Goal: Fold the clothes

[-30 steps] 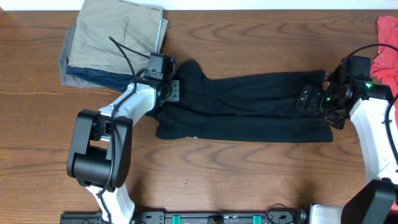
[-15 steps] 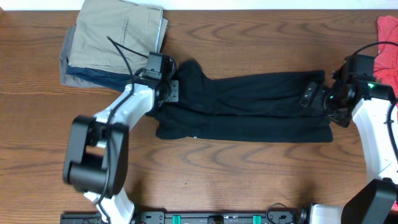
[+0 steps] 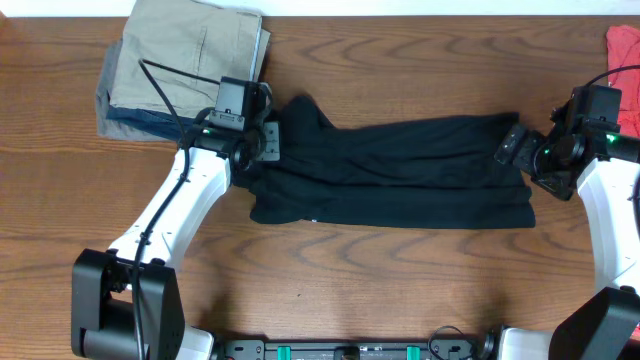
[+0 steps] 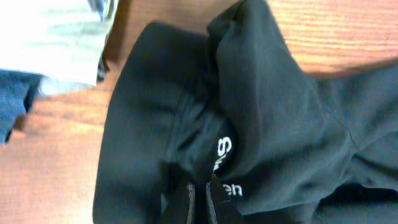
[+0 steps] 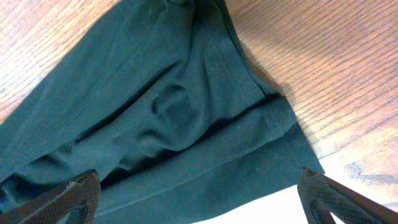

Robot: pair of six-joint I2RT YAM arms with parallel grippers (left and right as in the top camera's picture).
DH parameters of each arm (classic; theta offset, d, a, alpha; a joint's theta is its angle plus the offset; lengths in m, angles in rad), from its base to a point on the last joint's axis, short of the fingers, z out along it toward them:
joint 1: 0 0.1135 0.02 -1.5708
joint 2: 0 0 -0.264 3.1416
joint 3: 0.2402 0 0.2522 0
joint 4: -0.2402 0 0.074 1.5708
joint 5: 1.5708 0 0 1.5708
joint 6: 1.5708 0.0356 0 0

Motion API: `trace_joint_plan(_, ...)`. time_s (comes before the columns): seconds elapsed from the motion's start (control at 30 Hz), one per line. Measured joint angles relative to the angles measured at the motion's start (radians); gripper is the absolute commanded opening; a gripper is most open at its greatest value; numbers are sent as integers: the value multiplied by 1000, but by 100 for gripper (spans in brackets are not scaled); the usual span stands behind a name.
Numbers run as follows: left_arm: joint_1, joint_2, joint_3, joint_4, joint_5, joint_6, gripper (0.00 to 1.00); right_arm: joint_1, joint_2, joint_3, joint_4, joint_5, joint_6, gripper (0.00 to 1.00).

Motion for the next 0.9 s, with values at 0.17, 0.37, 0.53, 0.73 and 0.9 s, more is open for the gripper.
trace_joint_plan(0.17,0,-8,0,-50,48,-55,6,0,3,0,0,-6,0,99)
trace_joint_plan(0.37,0,-112,0,-48,110,-80,6,15,63,0,25,-77,0,99)
trace_joint_plan(0.53,0,-175,0,-47,124,-85,6,68,140,0,94,-134,0,99)
trace_joint_plan(0.73,0,-178,0,-69,129,-93,6,68,200,0,222,-122,1,99)
trace_joint_plan(0.9,0,-178,0,-71,129,-95,6,42,203,0,320,-71,0,98)
